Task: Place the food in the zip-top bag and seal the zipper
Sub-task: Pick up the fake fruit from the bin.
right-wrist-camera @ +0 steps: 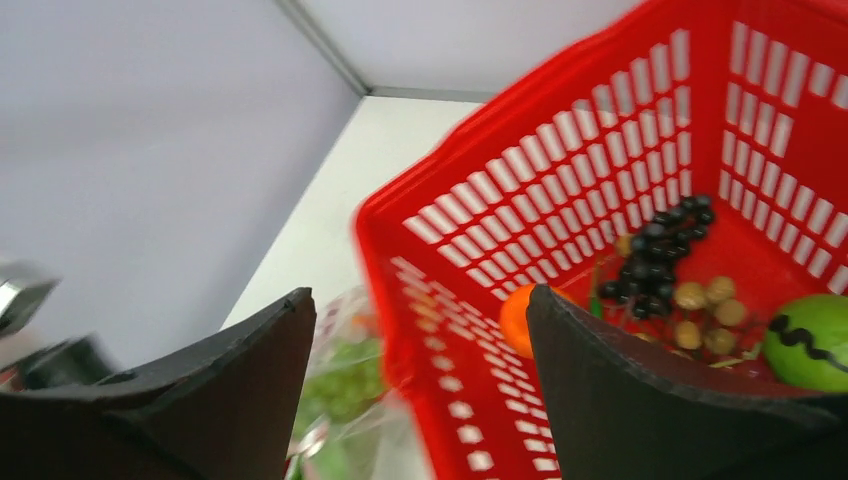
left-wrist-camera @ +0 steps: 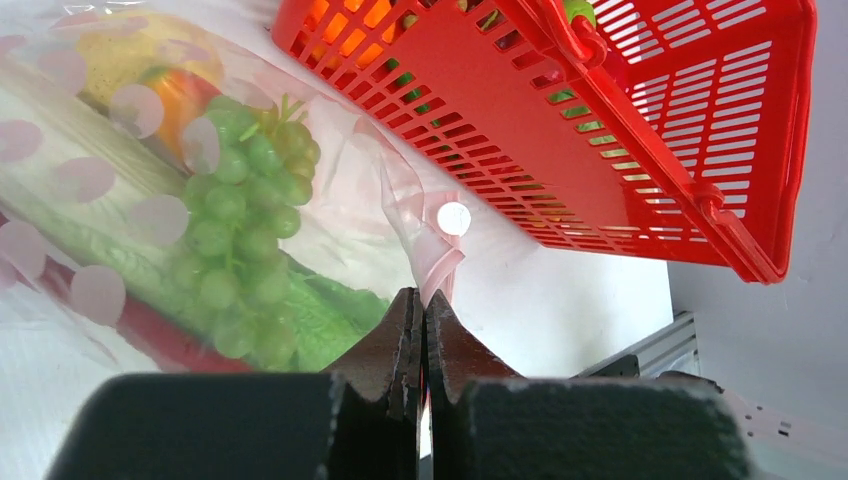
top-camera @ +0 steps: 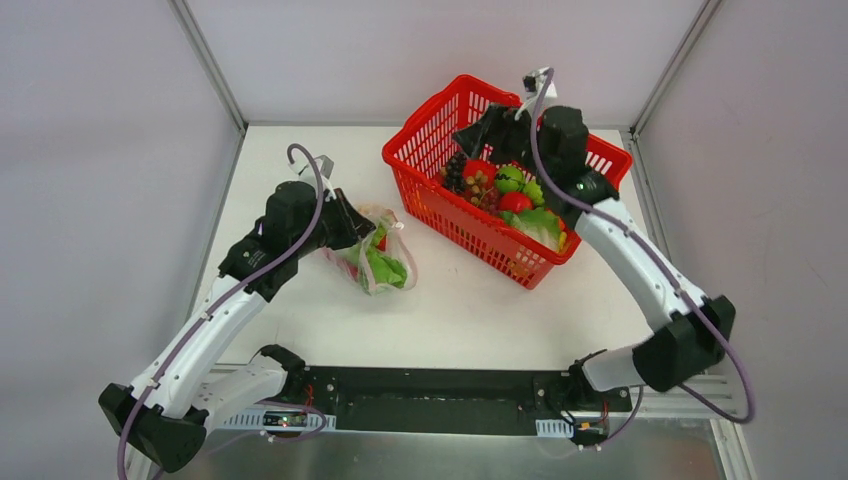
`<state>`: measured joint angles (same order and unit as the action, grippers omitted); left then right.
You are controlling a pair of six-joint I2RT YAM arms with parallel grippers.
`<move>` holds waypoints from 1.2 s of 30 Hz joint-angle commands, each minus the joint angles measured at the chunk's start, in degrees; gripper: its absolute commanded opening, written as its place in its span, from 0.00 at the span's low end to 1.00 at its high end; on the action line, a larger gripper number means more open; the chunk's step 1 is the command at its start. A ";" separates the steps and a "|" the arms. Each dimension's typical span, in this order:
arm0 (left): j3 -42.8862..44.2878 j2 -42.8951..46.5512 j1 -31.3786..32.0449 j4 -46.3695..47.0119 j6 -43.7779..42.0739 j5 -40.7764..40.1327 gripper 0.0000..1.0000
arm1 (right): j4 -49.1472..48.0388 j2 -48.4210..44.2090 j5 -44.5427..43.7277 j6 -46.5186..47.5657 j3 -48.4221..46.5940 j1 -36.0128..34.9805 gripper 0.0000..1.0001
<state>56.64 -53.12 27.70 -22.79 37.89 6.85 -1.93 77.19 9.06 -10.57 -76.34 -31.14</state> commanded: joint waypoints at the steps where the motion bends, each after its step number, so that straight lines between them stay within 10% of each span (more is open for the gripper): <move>1: 2.36 2.30 -0.19 3.25 -0.22 1.61 0.00 | 11.61 11.81 11.87 -4.86 -7.47 6.97 0.80; 7: 0.86 3.07 -0.19 4.82 0.21 2.30 0.00 | 5.76 26.52 22.93 -15.28 -10.13 11.66 0.78; 15: 0.88 2.94 -0.19 4.88 -0.45 2.14 0.00 | 21.44 41.89 14.20 -11.08 -25.52 8.20 0.78; 36: -0.84 7.86 -0.28 5.40 -0.95 -1.35 0.00 | 26.79 53.96 20.96 -9.44 -32.68 5.21 0.76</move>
<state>55.33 -45.28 27.68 -21.52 37.04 5.48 21.93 129.25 26.17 -21.34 -104.92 -25.96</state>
